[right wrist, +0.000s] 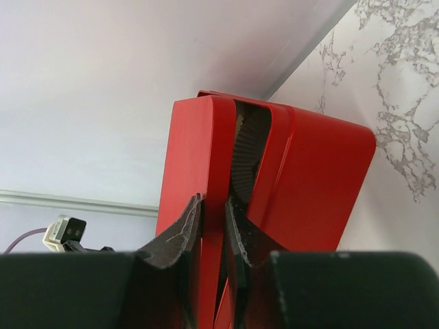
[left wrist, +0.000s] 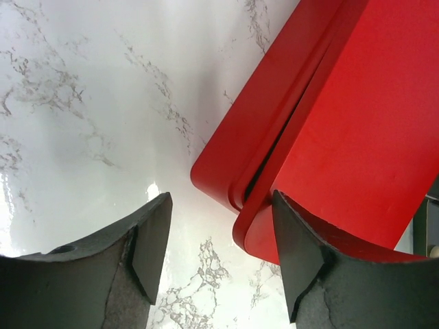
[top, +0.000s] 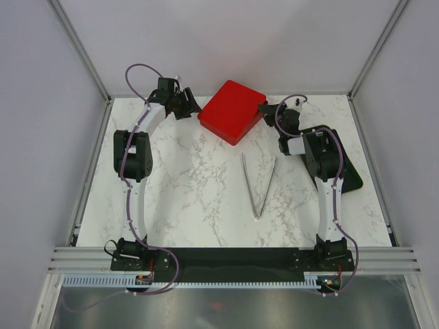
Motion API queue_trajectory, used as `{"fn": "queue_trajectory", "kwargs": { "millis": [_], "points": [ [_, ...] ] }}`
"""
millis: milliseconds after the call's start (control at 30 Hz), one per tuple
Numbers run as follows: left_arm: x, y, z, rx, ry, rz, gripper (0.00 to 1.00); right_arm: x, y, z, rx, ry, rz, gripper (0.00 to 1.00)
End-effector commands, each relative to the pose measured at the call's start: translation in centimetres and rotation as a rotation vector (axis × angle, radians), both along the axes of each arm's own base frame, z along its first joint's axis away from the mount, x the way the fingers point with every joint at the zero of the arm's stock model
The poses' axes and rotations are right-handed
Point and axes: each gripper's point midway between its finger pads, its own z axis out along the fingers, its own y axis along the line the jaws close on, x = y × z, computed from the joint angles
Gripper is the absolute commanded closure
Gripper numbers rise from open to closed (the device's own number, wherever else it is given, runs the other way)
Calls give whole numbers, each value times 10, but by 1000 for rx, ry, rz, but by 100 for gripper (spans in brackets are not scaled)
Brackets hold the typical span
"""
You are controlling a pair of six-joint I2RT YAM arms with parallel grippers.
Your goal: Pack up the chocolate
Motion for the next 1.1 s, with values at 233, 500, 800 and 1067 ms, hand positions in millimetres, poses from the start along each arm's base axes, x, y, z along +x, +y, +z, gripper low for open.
{"fn": "queue_trajectory", "kwargs": {
  "millis": [233, 500, 800, 1067],
  "points": [
    [3, -9, 42, -36, -124, -104, 25, -6, -20, -9, 24, -18, -125, 100],
    [-5, -12, 52, -54, -135, -118, 26, -7, -18, -13, 61, -14, -124, 100],
    [-13, -14, 46, -80, -119, -120, 28, -8, -17, -7, 64, -25, -139, 100],
    [-12, -14, 49, -72, -150, -132, 24, -8, -11, 2, 74, -32, -148, 100]
  ]
}}
